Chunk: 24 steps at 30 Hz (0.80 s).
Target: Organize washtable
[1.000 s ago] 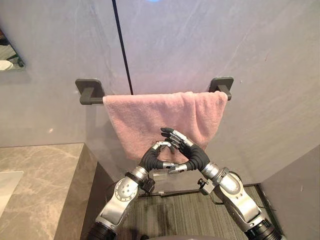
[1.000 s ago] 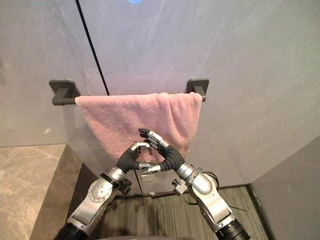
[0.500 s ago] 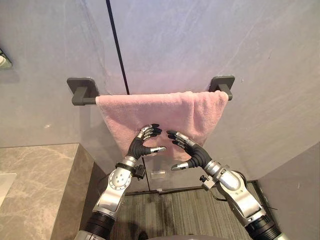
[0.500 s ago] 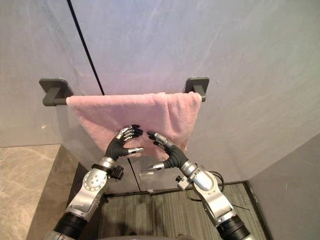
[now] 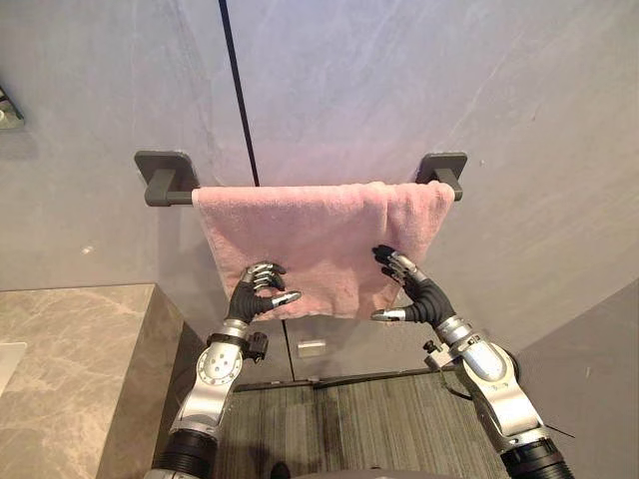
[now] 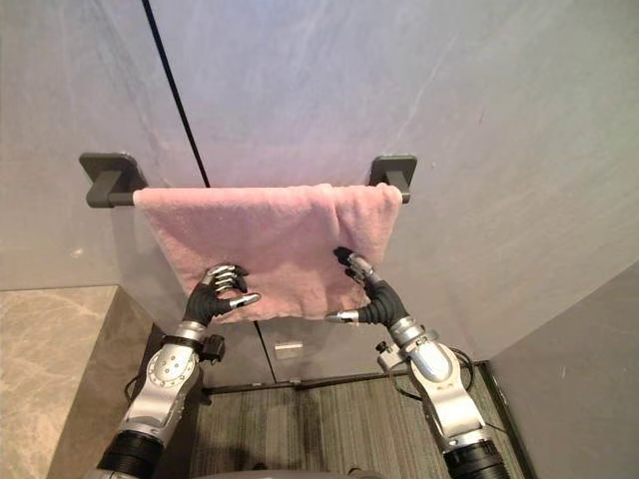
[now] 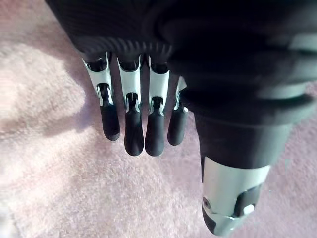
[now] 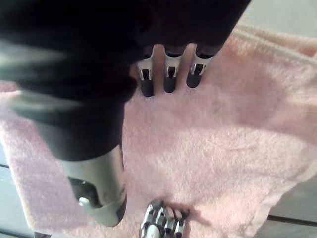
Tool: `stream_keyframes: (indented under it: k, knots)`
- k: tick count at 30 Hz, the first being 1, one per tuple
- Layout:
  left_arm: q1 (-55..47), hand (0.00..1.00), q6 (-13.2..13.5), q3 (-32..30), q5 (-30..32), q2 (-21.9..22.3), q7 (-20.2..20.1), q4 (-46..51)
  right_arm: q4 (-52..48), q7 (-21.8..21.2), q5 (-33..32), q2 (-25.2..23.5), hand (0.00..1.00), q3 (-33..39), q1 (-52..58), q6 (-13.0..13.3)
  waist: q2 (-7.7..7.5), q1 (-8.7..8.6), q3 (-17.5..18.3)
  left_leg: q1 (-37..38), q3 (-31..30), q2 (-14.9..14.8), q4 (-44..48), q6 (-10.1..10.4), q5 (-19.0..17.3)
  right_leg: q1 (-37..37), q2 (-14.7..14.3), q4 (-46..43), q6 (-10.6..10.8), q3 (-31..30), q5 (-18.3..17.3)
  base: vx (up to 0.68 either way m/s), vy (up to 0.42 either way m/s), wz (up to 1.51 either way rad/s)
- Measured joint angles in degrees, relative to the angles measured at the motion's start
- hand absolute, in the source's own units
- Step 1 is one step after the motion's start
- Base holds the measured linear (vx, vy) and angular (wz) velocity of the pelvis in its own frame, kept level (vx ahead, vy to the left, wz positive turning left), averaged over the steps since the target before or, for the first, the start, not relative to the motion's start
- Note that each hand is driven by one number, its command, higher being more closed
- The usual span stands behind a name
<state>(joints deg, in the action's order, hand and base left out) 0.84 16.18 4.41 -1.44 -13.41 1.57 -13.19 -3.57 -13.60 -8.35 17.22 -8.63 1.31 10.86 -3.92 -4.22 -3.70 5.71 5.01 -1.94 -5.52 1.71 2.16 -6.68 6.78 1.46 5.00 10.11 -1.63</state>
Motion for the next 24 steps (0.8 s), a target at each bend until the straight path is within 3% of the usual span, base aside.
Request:
stream_keyframes:
  k: [14,24]
  knots:
    - [-3.7,0.00,-0.1,-9.4,-0.1,2.9,1.0,-0.2,0.2,3.4,2.3,-4.7,0.00,9.2,4.1,0.1,-0.02,-0.01,0.8,0.0,-0.5,0.8,0.0,0.1,0.1,-0.1,0.3,-0.2,0.0,0.8,0.0,0.00,0.000,0.00]
    - [-7.8,0.00,-0.2,-11.9,-0.3,5.1,1.0,2.3,-0.2,7.2,0.5,-9.4,0.00,18.1,7.8,0.6,-0.04,0.00,0.9,0.0,-1.0,0.9,0.0,0.1,0.1,-0.2,0.4,-0.3,0.2,1.3,-0.2,0.00,-0.003,0.01]
